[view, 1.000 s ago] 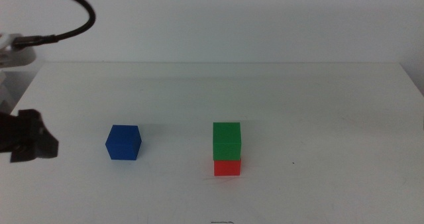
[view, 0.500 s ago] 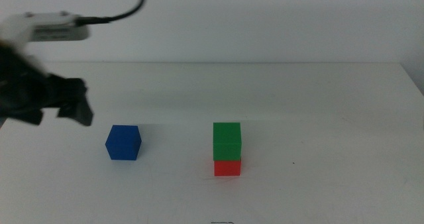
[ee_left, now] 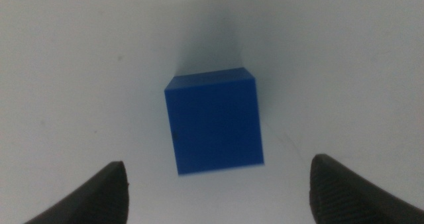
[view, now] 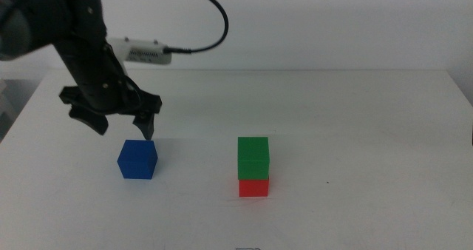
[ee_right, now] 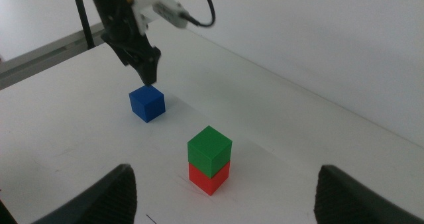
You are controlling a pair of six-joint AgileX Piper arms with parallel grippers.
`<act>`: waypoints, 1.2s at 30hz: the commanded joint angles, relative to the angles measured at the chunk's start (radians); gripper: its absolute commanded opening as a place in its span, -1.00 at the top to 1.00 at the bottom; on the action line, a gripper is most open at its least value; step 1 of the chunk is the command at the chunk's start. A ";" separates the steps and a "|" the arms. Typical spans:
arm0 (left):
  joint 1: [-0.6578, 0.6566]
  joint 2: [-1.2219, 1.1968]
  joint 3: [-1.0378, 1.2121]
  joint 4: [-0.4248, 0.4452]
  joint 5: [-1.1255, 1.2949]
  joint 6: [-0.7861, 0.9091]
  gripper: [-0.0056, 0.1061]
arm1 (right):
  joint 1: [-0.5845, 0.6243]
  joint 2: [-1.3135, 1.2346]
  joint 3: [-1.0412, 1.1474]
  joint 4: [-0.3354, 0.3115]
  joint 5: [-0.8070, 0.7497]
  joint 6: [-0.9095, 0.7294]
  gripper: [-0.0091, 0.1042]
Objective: Stack red cubes first, then green, then blue cubes in a specific spot.
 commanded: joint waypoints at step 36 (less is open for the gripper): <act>-0.206 -0.086 -0.116 0.160 0.076 -0.442 0.92 | -0.006 0.004 -0.022 0.002 -0.070 -0.012 -0.74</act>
